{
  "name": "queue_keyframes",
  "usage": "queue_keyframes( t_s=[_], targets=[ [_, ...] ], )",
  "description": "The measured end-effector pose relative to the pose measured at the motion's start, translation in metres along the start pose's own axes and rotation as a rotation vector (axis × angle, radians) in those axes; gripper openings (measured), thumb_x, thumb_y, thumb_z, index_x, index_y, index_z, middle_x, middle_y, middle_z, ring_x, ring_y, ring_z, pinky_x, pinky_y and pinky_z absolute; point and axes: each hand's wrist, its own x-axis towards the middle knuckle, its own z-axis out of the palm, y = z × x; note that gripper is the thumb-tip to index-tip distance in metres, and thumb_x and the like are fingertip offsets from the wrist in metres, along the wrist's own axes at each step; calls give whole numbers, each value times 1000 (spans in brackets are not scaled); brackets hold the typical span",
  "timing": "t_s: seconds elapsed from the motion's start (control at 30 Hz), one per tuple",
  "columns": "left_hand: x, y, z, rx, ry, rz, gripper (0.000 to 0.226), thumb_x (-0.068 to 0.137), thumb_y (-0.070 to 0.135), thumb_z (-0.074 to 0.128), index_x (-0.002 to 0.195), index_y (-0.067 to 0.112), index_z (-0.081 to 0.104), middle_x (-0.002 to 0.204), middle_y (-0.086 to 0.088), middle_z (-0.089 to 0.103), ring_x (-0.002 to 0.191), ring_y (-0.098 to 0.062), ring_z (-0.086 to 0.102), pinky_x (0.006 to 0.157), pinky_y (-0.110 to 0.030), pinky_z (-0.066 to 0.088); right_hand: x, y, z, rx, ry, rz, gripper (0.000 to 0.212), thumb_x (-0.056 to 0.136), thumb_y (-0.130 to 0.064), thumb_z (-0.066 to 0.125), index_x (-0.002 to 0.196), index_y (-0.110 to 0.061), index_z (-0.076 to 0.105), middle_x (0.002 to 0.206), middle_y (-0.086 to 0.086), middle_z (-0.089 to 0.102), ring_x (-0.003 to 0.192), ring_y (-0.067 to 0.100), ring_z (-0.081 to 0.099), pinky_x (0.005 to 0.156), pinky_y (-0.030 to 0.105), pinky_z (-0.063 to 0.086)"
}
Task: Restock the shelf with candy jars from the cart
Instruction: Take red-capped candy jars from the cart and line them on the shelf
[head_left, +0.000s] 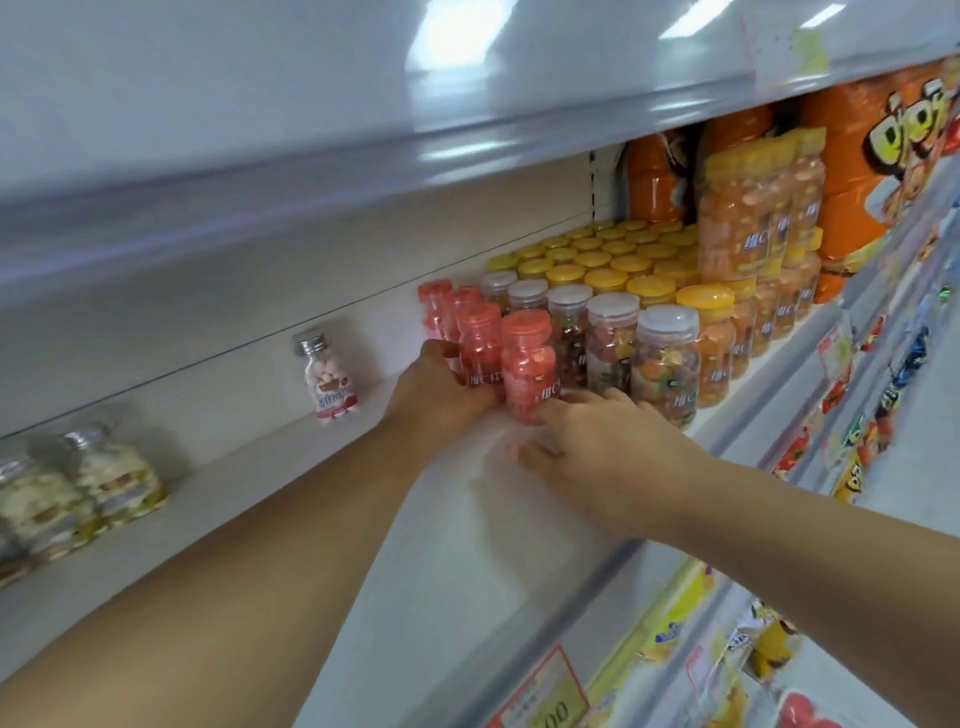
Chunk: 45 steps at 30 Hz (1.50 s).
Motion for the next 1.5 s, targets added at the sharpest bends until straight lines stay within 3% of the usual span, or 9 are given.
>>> queue_keyframes(
  t_s=[0.1,0.17,0.3,0.4,0.5,0.57,0.73,1.2,1.5],
  targets=[
    [1,3,-6,9,-79,6,29,78,27,83,93,32,59,84,9,63,78,-7,60,64,-21,45,6,2,0,20,2,21,47,101,-50,34,138,-24,47,142,7,49,130,31,40,106,44,33],
    [0,5,-8,15,-136,13,32,81,26,81,76,39,52,75,17,58,70,2,53,56,-13,41,7,1,2,17,24,21,48,101,-49,34,142,-26,43,144,7,46,132,31,39,108,44,33],
    [3,3,-4,19,-70,5,30,80,31,82,70,34,53,72,14,58,68,0,54,57,-18,41,8,-2,7,1,68,16,51,100,-52,35,146,-31,37,150,6,35,136,31,34,110,45,30],
    [6,2,1,38,-2,2,24,74,42,83,81,28,65,75,9,64,73,-6,60,57,-23,42,8,-2,7,-6,67,16,51,100,-52,34,146,-32,35,150,5,33,137,30,32,109,45,29],
    [7,2,3,59,17,-27,56,68,52,83,109,20,60,87,6,66,83,-12,64,59,-26,42,6,-3,6,13,69,12,52,99,-53,36,146,-32,35,146,3,37,135,29,34,109,45,31],
    [7,3,2,52,21,-34,61,68,49,83,113,21,53,93,4,66,88,-15,64,63,-27,44,4,-3,6,35,74,4,52,99,-53,37,146,-32,35,143,3,38,133,29,35,108,44,32],
    [4,3,-5,-77,-55,-1,20,78,28,83,81,32,64,73,14,67,71,-3,62,59,-18,44,4,0,4,114,102,-8,49,98,-50,44,143,-33,38,140,4,37,132,28,34,108,43,36],
    [-1,7,0,11,-1,55,25,83,33,76,70,33,55,72,19,56,70,3,53,57,-17,37,17,-5,9,37,45,7,54,98,-55,41,147,-38,30,138,8,30,132,32,29,107,45,32],
    [2,3,1,38,28,47,23,86,34,73,77,36,51,82,13,59,82,-9,58,63,-19,42,17,-6,10,41,37,10,59,97,-58,43,150,-42,22,147,11,20,139,34,21,111,47,27]
  ],
)
